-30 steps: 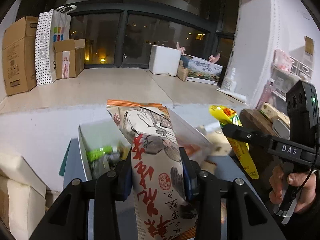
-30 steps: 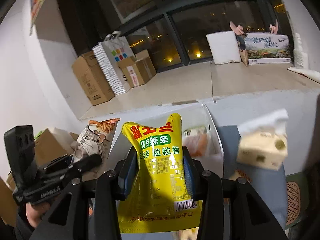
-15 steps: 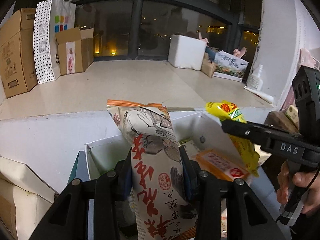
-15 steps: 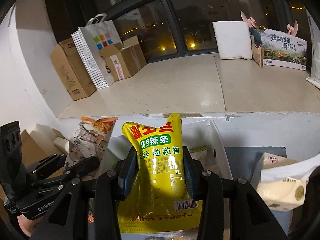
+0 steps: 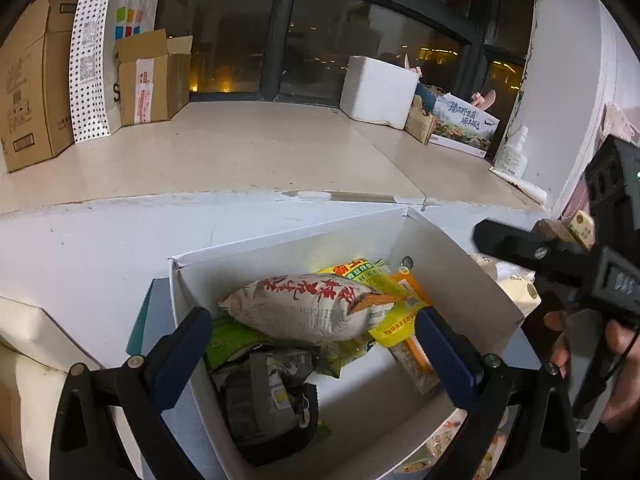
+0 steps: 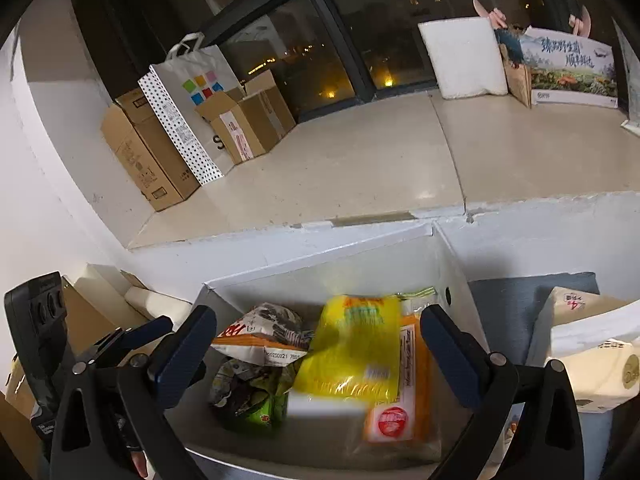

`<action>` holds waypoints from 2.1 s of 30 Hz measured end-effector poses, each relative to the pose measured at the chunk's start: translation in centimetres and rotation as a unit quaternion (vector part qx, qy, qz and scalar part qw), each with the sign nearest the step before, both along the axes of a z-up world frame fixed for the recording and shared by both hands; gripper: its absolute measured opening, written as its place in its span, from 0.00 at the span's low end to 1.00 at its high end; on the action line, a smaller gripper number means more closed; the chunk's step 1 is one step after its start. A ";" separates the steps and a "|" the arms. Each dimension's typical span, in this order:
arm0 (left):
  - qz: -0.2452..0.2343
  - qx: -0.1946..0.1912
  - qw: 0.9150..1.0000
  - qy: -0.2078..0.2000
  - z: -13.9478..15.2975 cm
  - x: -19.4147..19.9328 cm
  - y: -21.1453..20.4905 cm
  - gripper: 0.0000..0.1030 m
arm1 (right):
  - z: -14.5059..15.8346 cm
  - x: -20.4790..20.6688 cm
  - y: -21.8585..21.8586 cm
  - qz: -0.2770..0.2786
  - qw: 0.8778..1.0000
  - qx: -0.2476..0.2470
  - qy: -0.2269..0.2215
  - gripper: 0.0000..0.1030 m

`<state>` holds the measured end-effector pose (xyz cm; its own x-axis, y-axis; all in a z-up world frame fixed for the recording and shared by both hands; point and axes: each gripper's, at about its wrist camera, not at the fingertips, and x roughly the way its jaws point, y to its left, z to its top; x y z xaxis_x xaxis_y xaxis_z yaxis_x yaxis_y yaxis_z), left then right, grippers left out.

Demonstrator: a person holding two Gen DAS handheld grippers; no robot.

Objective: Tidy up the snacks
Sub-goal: 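Drop the yellow bag and long printed bag into the white box with both grippers, then grasp the cup snack with the right gripper while the left grasps the green-yellow packet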

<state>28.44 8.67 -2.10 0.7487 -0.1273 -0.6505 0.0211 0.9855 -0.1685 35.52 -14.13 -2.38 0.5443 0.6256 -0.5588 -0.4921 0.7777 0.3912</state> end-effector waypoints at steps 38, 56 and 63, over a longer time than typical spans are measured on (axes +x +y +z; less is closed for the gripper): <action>-0.067 -0.038 0.997 0.012 -6.3 -22.4 -7.1 1.00 | -12.4 -12.0 -9.0 -0.052 0.990 -0.121 0.043 0.98; -0.030 -0.037 0.994 0.100 -11.4 -15.8 -7.8 1.00 | -8.1 -17.8 -11.9 -0.054 0.993 -0.104 -0.005 0.49; -0.032 -0.003 0.992 0.121 -13.4 -13.5 -9.2 0.91 | -6.2 -21.2 -13.0 -0.063 0.995 -0.078 -0.017 0.49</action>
